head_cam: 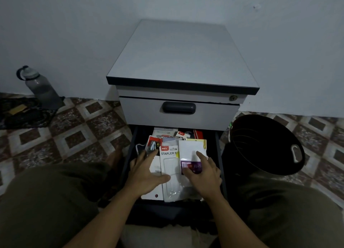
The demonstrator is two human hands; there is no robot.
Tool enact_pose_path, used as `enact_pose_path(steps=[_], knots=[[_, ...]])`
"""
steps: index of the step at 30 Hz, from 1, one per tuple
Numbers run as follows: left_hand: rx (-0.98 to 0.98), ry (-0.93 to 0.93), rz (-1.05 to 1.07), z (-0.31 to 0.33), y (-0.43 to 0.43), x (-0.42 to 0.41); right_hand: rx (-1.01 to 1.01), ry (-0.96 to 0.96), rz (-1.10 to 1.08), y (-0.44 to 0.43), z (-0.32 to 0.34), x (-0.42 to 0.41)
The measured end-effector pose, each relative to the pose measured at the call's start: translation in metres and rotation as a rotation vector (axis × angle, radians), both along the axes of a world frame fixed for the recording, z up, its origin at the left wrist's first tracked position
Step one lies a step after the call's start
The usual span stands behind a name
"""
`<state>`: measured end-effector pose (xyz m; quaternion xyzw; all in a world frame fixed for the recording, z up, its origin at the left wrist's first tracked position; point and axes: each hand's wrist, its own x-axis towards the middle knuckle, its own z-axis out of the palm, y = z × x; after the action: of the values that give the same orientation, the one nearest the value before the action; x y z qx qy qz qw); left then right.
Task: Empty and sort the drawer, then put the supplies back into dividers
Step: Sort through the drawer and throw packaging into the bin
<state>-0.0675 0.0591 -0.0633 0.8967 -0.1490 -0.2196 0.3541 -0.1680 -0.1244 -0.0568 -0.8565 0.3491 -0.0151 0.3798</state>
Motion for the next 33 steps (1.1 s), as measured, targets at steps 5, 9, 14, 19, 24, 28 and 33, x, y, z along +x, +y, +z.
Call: enact_pose_path(steps=[5, 9, 14, 19, 24, 28, 33], knots=[[-0.102, -0.030, 0.038, 0.000, 0.003, 0.004, 0.176, -0.108, 0.026, 0.005, -0.007, 0.001], [-0.270, 0.044, 0.000, 0.001, 0.006, 0.005, 0.377, -0.210, 0.033, 0.000, -0.005, 0.000], [-0.361, 0.106, 0.011, -0.001, 0.003, 0.007, 0.526, -0.255, 0.033, -0.003, -0.007, 0.000], [-0.398, 0.197, 0.049, -0.005, 0.003, 0.011, 0.698, -0.312, -0.004, -0.007, -0.005, 0.005], [-0.426, 0.249, 0.033, -0.004, 0.000, 0.014, 0.767, -0.318, -0.003, -0.004, 0.000, 0.007], [-0.425, 0.242, 0.017, 0.001, -0.005, 0.011, 0.851, -0.326, 0.011, -0.001, 0.007, 0.008], [-0.444, 0.280, -0.026, 0.009, -0.008, 0.006, 0.885, -0.327, 0.005, 0.004, 0.013, 0.006]])
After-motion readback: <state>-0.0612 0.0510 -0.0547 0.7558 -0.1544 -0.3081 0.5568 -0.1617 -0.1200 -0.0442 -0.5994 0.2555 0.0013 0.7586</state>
